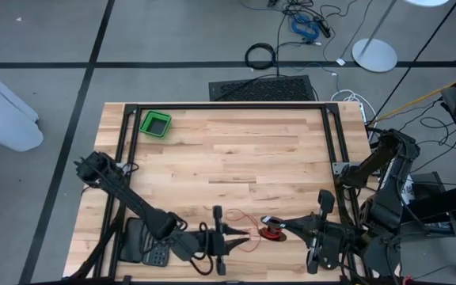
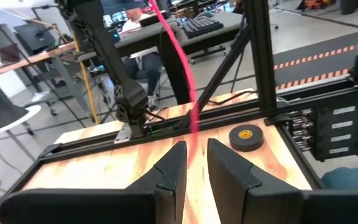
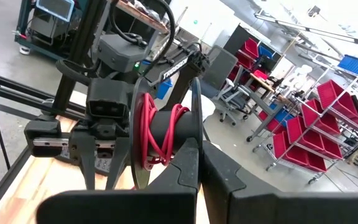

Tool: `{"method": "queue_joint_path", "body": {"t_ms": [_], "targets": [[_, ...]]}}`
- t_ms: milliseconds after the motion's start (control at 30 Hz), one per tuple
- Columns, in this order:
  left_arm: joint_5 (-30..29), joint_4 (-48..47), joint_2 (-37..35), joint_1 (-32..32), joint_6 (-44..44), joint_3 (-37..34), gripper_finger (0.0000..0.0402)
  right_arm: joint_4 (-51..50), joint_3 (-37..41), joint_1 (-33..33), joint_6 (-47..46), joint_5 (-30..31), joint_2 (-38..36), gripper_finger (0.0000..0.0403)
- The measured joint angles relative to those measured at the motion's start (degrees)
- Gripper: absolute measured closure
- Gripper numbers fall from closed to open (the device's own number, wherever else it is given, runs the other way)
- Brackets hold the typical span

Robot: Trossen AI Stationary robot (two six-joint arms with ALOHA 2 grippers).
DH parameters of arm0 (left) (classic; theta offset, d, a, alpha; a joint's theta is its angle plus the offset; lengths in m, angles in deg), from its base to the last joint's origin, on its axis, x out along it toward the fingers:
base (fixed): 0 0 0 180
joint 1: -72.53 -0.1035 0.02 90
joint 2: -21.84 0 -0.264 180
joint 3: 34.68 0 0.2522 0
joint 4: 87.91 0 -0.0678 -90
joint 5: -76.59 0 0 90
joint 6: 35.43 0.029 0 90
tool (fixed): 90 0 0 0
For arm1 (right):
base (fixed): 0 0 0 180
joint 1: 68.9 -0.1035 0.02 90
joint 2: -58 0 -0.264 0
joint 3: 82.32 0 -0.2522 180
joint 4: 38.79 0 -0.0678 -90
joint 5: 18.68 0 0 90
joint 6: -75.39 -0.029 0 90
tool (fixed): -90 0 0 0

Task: Coil cords
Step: Coil the red wire into the spool

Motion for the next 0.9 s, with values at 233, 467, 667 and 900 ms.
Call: {"method": "queue_joint_path", "body": {"t_ms": [233,467,667,900], "targets": [[-2.1,0.0,0.0,0.2,0.1,0.0,0.0330,-0.1,0.0,0.0,-0.2,0.0,0.0,0.0403],[-0.8,0.2,0.0,-0.1,-2.7,0.0,0.0330,-0.1,0.0,0.0,-0.1,0.0,0.0,0.0403],[-0.7,0.2,0.0,-0.4,-2.9,0.0,0.0330,-0.1,0.0,0.0,0.0,0.1,0.0,0.0403],[-0.6,0.2,0.0,-0.3,-3.0,0.0,0.0330,-0.1,0.0,0.0,0.0,0.1,0.0,0.0403]]}}
